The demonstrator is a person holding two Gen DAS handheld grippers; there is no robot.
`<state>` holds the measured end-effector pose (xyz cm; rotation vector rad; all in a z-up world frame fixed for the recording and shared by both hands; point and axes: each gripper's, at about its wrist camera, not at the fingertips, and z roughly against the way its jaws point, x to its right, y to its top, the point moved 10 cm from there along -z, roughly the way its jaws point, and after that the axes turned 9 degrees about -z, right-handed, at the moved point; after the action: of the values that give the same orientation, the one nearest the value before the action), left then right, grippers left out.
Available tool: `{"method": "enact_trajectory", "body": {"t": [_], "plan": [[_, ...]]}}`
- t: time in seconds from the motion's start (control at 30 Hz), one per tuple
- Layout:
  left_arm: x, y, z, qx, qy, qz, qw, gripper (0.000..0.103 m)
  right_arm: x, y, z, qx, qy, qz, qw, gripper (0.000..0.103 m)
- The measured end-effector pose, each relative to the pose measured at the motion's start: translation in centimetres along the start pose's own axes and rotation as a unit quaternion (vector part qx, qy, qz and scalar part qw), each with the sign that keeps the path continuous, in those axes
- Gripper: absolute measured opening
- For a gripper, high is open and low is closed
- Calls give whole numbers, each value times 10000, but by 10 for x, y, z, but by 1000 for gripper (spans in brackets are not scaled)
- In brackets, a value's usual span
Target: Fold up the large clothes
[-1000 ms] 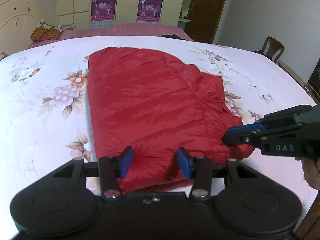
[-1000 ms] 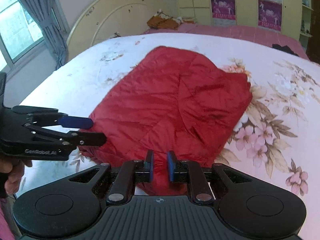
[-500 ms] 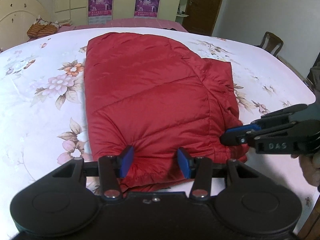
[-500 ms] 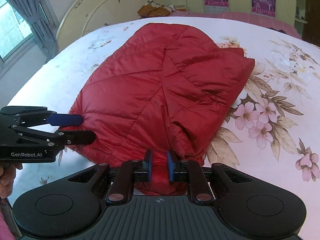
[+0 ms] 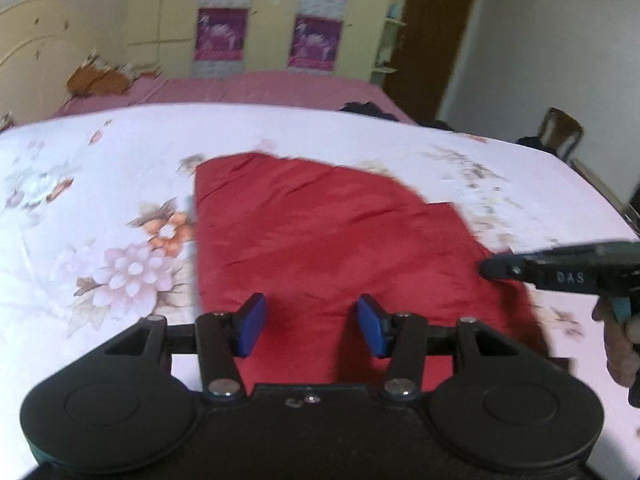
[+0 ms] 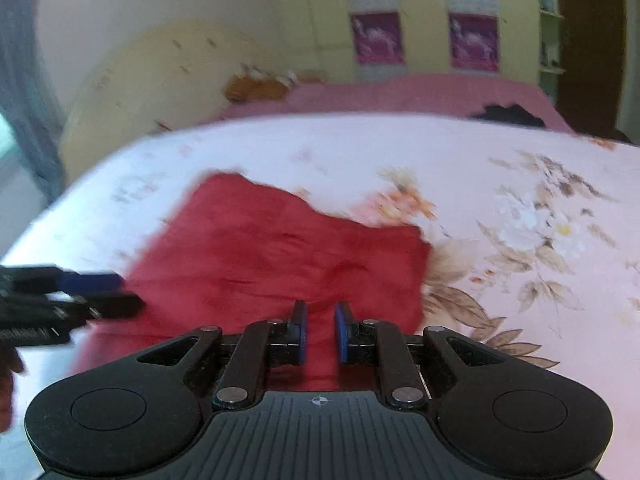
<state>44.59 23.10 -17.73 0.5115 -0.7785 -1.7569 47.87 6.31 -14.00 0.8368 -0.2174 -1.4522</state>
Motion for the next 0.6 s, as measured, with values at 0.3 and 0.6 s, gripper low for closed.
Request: {"method": "enact_trajectory", "body": {"t": [0.3,0.6], "plan": [[-10,-4,4,-155,-32,188,9997,49,31,-4,2,-37,-15,-539,9985,16],[11,-22,24,-156,158,5,9998,49,5,-29,37,-99,354,-436,9984,16]]}}
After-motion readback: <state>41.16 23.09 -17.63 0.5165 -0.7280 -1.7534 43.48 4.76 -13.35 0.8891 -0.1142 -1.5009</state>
